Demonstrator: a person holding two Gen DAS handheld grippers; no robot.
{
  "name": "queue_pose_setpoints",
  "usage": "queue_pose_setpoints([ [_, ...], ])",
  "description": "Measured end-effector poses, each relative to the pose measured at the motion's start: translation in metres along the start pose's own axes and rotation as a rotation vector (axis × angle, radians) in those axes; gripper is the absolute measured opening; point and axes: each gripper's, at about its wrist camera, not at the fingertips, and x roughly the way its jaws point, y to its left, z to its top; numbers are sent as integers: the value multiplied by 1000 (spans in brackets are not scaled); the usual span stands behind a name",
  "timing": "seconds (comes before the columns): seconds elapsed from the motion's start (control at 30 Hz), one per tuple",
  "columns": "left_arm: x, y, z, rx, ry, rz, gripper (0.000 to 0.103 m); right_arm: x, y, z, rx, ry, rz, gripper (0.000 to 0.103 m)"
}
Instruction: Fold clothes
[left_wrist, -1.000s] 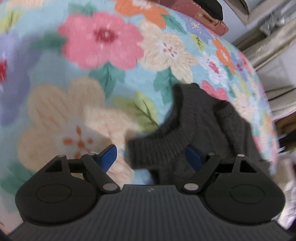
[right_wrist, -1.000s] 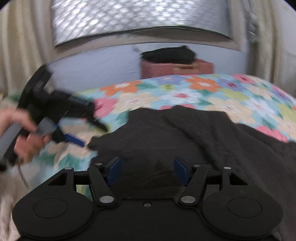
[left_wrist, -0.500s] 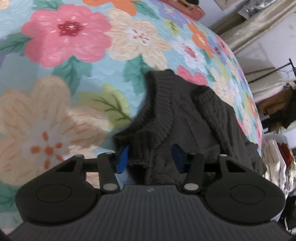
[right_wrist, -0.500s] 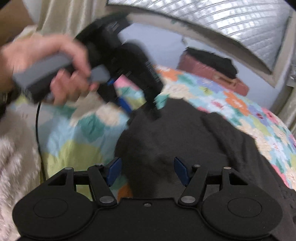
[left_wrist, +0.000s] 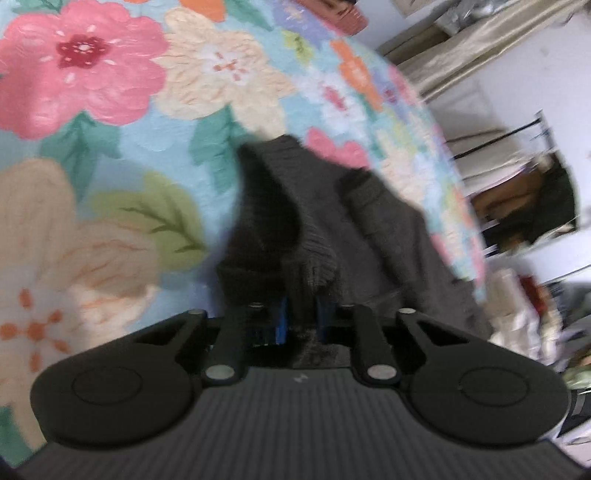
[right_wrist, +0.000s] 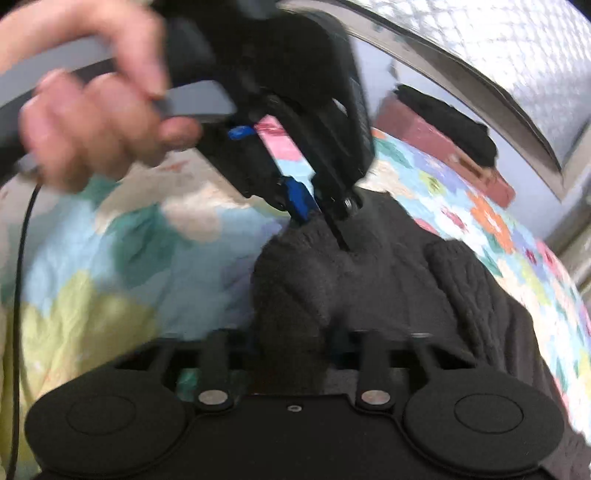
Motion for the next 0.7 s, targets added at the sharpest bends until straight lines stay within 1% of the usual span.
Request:
queue_pose_setpoints([
  [0.03, -1, -5, 0, 13, -18, -15, 11, -3, -5, 0, 22, -12, -1, 25],
  [0.07, -2, -11, 1, 26, -31, -48, 11, -7, -10, 0, 44, -24, -4, 25],
  [0.17, -1, -31, 1, 59, -54, -163, 11, -23, -22, -1, 81, -56, -13, 24],
  [0.27, 11, -51, -9, 79, -24, -229, 11, -34, -46, -3, 185, -85, 20, 23],
  [0.33, 19, -68, -17, 97, 0, -288, 11, -48, -62, -8, 266, -119, 30, 22],
  [0.43, 30, -102, -28, 127, 13, -372, 12, -71, -90, -21, 386, -178, 25, 22],
  [0.5, 35, -128, -34, 120, 46, -448, 12, -92, -109, -34, 467, -220, -1, 22],
  [0.53, 37, -141, -37, 115, 64, -488, 12, -105, -116, -41, 487, -241, -23, 22],
  [0.6, 43, -177, -49, 174, 85, -517, 12, -130, -130, -55, 517, -272, -66, 22],
  [0.7, 58, -227, -77, 255, 140, -566, 12, -168, -148, -84, 571, -284, -135, 22],
])
